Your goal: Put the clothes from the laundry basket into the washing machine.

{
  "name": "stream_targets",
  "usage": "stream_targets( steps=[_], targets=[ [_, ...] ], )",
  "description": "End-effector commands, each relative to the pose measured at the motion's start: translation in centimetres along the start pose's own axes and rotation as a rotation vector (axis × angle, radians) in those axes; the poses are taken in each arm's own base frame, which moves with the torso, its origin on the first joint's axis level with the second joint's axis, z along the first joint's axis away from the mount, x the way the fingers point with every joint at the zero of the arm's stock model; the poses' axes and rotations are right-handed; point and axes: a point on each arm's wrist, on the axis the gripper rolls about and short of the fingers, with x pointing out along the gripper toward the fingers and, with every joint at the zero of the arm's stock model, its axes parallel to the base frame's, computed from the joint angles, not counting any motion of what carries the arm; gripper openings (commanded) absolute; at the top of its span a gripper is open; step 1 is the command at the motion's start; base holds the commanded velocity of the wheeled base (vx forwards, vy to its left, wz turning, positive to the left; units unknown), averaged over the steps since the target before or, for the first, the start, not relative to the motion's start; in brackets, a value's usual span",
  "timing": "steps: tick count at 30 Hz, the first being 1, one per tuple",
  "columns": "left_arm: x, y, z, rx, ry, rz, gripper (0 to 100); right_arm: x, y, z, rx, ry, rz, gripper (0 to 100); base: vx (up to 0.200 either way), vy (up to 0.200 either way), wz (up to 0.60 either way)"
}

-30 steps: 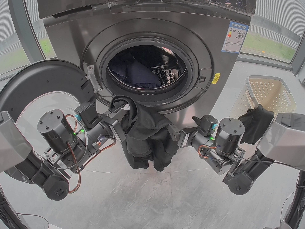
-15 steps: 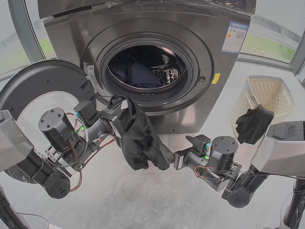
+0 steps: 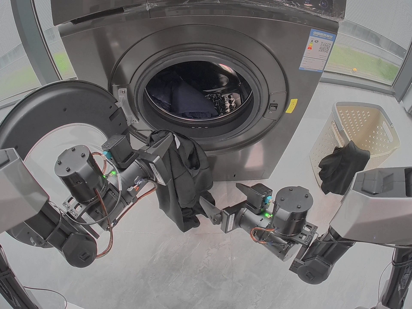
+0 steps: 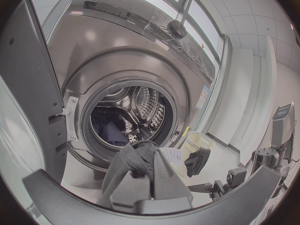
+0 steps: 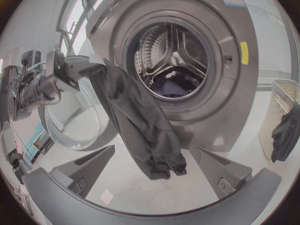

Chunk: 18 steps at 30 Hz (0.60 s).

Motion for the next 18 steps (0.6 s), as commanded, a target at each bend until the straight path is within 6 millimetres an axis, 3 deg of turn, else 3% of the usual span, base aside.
stream_targets(
  steps=[1,9,18],
  targets=[
    [0.1,0.0,-0.4,0.002,0.012,-0.002,0,2.1,1.6,1.0,0.003,-0.082,0.054,100,0.000,0.000,0.00],
    [-0.1,-0.2,-0.4,0.009,0.016,-0.010,0,5.6,0.1,1.0,-0.002,-0.148,0.008,100,0.000,0.000,0.00],
    [-0.5,-0.4,-0.3,0.010,0.020,-0.022,0,7.6,-2.2,1.0,-0.002,-0.189,-0.048,100,0.000,0.000,0.00]
  ],
)
